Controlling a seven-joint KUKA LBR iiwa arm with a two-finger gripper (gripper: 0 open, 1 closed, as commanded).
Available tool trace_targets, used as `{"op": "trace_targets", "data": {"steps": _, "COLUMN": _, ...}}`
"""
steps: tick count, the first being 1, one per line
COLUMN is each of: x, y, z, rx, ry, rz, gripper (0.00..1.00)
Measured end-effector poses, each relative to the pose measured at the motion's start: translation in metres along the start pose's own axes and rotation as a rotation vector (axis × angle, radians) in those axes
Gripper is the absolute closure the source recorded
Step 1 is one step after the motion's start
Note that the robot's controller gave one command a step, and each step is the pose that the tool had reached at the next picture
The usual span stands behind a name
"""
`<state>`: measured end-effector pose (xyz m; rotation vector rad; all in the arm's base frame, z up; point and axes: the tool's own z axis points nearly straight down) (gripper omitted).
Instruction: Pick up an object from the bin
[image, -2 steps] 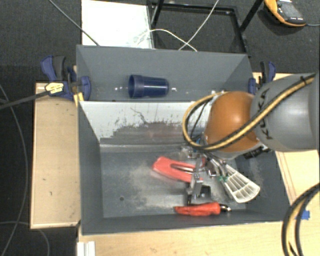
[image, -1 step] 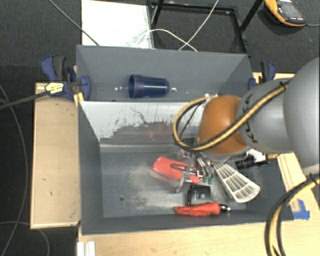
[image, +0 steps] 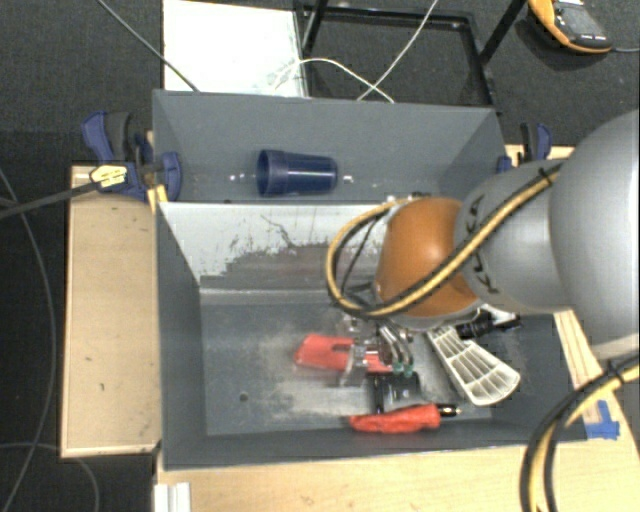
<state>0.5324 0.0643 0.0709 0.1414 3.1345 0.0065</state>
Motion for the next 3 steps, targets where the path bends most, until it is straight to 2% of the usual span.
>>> {"op": "trace_targets", "data": {"steps": 2, "x": 0.001, "y": 0.000, "z": -0.007, "rx": -0.001, "ry": -0.003, "rz": 0.003, "gripper": 1.00}}
{"op": "trace_targets", "data": {"steps": 3, "x": 0.003, "y": -0.001, "z": -0.033, "rx": 0.001, "ry": 0.008, "rz": 0.004, "gripper": 1.00}}
